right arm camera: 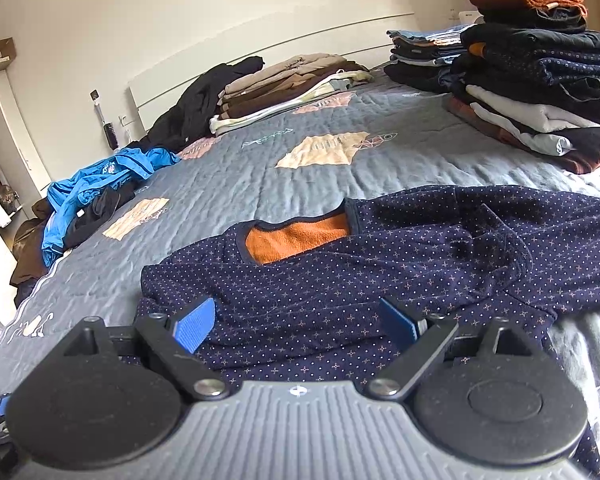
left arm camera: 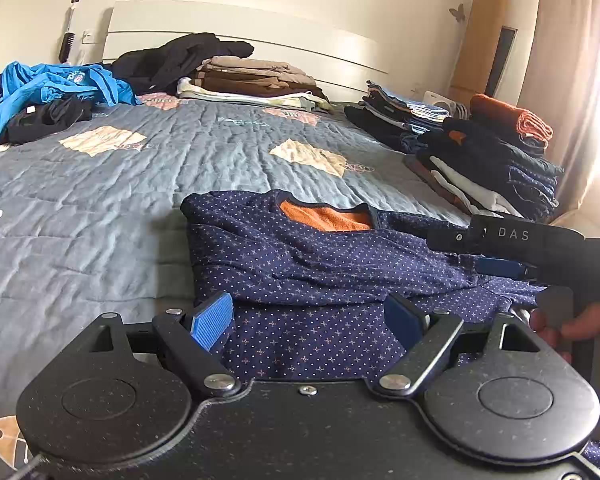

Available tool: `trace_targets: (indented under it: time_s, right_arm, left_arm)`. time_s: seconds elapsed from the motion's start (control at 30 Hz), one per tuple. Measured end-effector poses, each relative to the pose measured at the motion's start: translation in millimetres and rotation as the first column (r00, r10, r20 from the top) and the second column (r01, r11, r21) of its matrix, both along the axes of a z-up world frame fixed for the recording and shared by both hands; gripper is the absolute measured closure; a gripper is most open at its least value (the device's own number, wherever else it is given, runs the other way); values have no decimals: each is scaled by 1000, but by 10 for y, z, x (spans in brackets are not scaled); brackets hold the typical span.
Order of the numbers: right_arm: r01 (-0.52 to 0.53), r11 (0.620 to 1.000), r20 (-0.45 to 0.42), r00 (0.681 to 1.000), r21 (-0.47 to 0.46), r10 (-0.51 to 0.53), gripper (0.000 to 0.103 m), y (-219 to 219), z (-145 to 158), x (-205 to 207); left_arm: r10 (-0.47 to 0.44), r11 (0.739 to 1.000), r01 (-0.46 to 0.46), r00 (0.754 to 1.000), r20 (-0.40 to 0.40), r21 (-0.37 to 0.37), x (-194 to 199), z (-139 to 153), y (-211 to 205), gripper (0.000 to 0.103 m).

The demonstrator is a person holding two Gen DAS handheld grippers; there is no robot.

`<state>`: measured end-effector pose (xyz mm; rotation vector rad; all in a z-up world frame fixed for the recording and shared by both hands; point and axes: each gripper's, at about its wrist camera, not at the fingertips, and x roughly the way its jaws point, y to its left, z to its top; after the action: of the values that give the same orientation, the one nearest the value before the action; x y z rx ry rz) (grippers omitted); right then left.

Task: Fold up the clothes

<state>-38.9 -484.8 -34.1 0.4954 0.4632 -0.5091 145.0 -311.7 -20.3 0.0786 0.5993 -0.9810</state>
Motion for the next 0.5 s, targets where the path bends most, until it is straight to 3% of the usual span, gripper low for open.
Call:
trace_targets:
  time_s: [0.5]
  right_arm:
    - [-8, 1000, -2, 1000, -4, 8, 14, 17, 2, 14]
  left_arm:
    - [0, 1000, 0, 1000, 0, 4, -6, -1, 3, 21]
